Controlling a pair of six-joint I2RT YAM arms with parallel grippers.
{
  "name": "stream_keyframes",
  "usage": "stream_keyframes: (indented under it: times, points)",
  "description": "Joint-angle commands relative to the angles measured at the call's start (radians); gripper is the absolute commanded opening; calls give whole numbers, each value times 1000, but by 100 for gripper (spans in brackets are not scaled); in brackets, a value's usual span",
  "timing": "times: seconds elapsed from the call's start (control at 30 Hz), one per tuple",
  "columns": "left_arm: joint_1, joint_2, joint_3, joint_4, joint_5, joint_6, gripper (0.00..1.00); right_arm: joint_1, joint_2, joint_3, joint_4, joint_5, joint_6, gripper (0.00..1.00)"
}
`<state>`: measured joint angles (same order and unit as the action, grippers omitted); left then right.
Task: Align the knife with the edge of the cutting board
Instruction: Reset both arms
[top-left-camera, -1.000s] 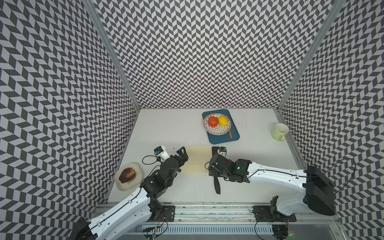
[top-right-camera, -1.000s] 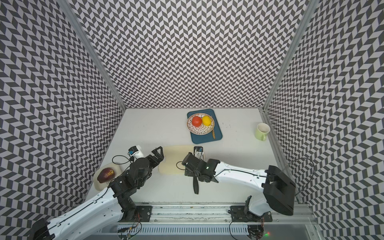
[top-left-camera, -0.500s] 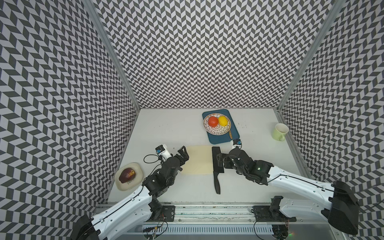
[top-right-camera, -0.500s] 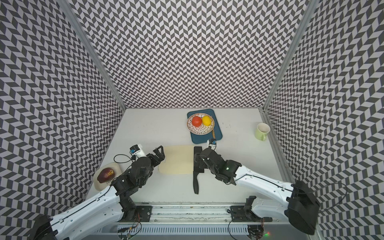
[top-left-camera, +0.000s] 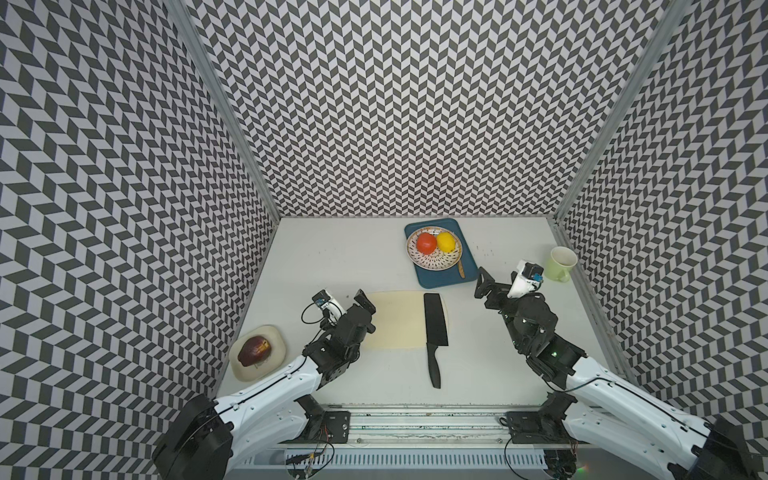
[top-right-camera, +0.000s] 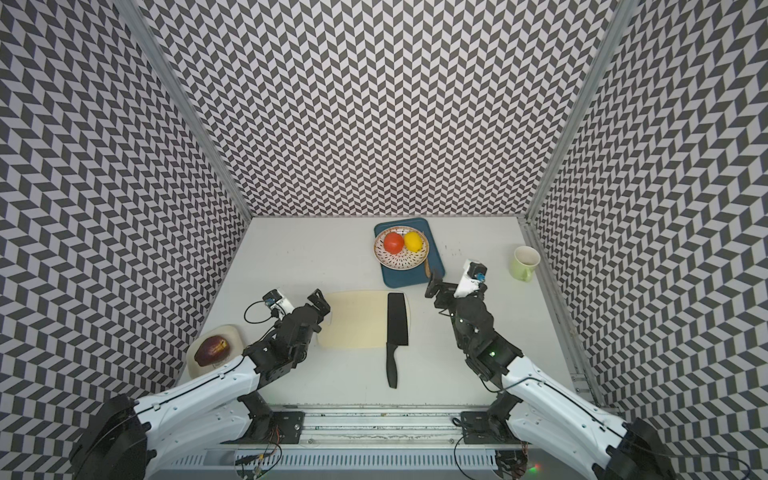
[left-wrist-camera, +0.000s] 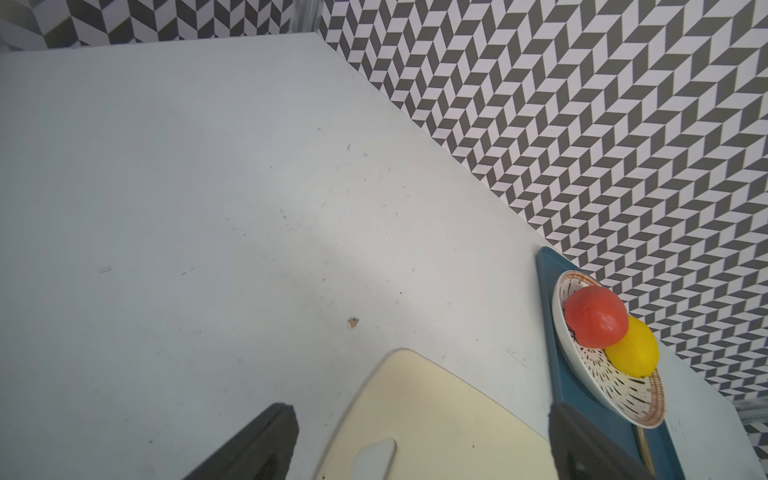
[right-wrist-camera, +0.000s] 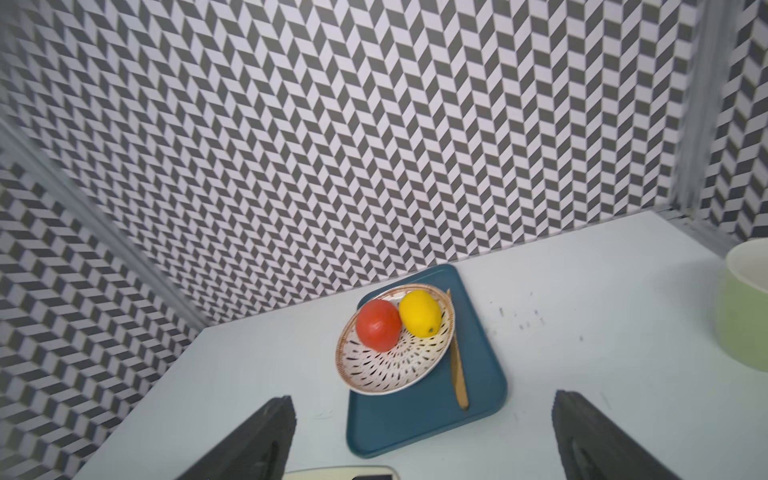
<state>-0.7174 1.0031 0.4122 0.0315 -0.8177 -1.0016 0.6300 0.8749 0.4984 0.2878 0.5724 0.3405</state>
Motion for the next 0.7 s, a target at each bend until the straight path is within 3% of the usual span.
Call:
stream_keyframes:
  times: [0.0,0.1,0.2,0.3,0.5,0.57,0.67]
  points:
    - [10,51,84,63,-128,47,100,-112,50,7,141,-86,-81,100]
    - [54,124,157,105,-183,174,100,-216,132,14,197,-135,-127,100]
    - [149,187,198,193,-138,373,100,-307,204,9,243,-153,-127,100]
    - [294,256,244,191,-8,505,100,-388,275,-18,311,-173,-148,100]
    - [473,371,188,340,37,822,100,-448,428,-35,403,-129,-238,100]
    - [525,420,172,388,78,888,100,-458,440,-87,524,-129,-264,100]
    - [591,481,202,394,148,885,100,-485,465,-129,644,-194,-338,100]
